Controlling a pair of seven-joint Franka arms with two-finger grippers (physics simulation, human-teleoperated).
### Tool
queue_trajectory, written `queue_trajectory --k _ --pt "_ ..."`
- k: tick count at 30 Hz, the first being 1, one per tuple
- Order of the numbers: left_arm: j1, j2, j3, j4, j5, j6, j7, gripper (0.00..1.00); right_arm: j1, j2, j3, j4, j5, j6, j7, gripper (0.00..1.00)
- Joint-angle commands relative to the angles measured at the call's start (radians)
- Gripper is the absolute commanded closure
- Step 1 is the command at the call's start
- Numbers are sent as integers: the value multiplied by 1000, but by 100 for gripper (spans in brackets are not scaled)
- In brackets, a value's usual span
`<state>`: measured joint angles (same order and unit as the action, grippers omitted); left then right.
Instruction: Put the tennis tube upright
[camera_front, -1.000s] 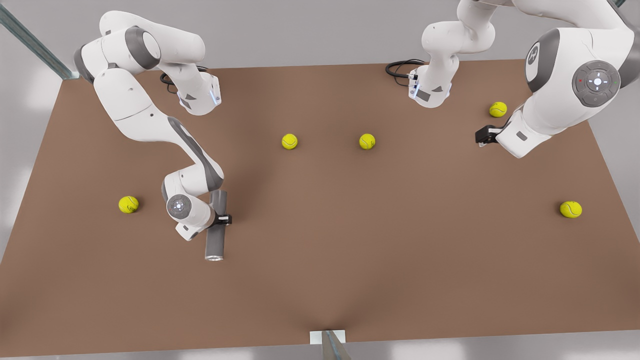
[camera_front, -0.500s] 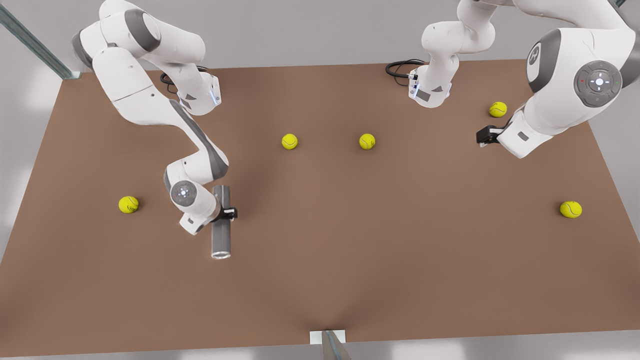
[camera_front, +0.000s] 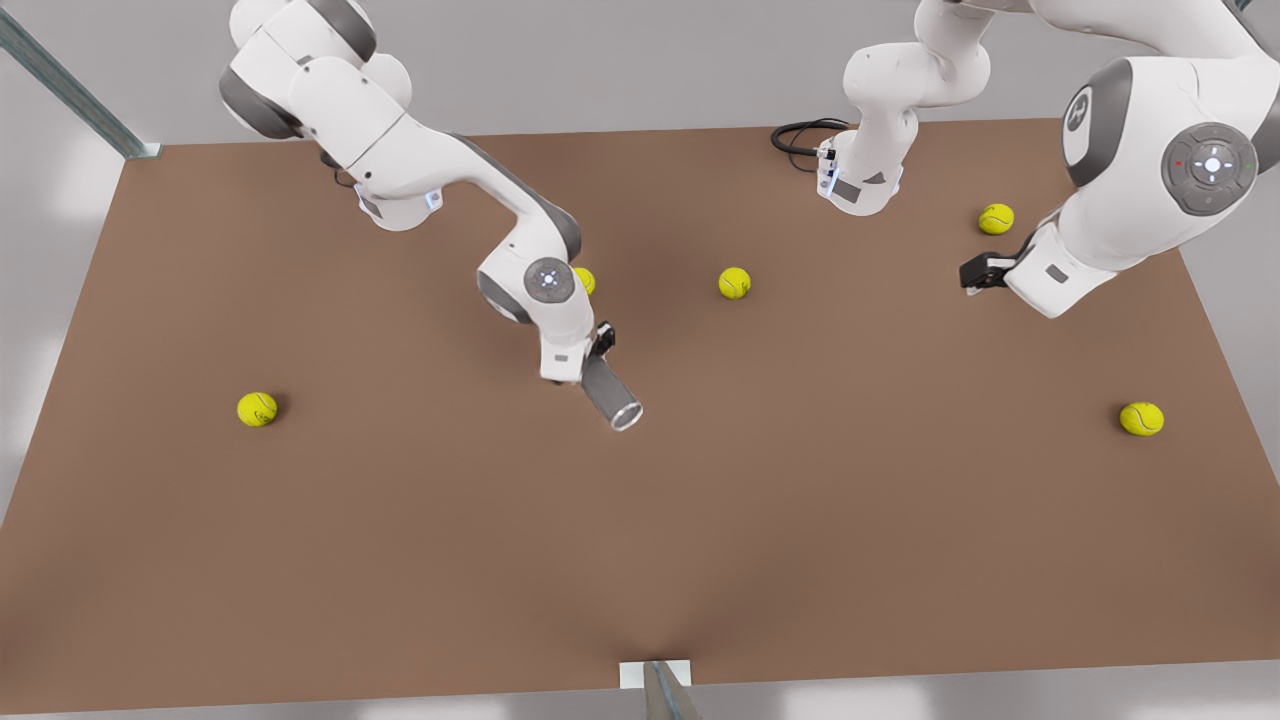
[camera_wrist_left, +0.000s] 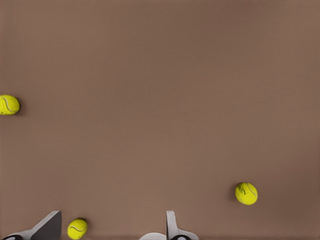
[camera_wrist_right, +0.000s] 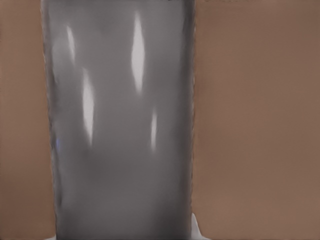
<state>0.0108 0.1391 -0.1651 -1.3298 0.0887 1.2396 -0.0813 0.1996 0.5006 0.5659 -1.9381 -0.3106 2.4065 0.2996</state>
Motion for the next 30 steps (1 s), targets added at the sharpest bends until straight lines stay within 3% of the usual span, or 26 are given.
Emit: queue_trajectory --k 1,7,15,30 --pt "0 -1 -1 0 0 1 2 0 3 1 0 7 -53 28 -111 26" --pt "1 -1 -1 0 0 1 2 0 9 82 -4 88 -203 82 -513 26" --pt "6 -1 -1 0 0 4 2 0 92 213 -15 186 -432 106 -525 26" --pt "8 -1 -1 0 0 8 2 0 92 239 -20 194 -548 120 -570 26"
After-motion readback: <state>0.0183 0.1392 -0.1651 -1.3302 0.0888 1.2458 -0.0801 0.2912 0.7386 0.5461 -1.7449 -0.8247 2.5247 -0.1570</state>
